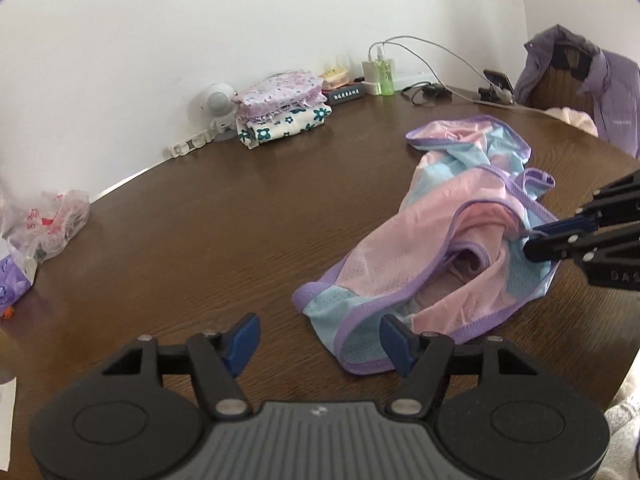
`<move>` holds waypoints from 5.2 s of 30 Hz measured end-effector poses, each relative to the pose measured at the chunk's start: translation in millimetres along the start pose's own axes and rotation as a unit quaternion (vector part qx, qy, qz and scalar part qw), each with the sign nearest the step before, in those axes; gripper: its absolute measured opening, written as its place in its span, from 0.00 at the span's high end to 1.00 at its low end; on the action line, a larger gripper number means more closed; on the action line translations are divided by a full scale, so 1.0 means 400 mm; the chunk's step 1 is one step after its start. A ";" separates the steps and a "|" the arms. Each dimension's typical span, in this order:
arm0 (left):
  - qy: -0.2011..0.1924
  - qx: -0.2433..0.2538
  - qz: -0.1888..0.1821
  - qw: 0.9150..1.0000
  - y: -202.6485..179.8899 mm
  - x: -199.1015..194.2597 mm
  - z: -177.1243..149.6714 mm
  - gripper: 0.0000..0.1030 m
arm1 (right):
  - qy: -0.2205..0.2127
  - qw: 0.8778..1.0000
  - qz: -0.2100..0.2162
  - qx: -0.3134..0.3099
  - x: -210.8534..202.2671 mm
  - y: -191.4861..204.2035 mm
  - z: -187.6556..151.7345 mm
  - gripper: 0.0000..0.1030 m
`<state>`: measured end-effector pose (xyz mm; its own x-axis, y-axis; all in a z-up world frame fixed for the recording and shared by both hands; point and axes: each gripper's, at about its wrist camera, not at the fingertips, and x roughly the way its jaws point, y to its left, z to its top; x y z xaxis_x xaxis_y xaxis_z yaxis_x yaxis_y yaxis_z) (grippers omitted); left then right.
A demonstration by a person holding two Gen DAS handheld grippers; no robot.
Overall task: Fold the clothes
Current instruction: 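Grasp the lilac-trimmed hem with the left tool while the right tool holds its edge, then lift the garment up with both tools, holding it stretched between them, then lay the garment flat on the table and open both tools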
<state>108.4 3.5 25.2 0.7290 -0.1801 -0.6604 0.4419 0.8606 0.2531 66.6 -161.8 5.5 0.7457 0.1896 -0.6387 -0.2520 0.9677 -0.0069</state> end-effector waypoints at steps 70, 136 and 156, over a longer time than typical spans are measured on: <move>-0.304 -0.046 0.206 0.929 0.018 -0.431 0.454 0.98 | -0.306 0.944 -0.114 -0.045 -0.443 -0.150 0.480 0.99; -0.187 0.030 0.240 0.952 -0.211 -0.329 0.033 0.92 | -0.226 0.945 0.027 -0.234 -0.086 0.073 0.330 0.99; -0.065 0.004 -0.027 0.998 -0.418 -0.236 -0.044 0.27 | -0.010 0.991 -0.018 -0.132 -0.072 -0.158 -0.040 0.56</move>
<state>-43.5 -115.2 32.9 0.7659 -0.2859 -0.5759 0.4851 0.8448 0.2257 51.1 -231.3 11.9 0.7692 0.1609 -0.6184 -0.3749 0.8974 -0.2328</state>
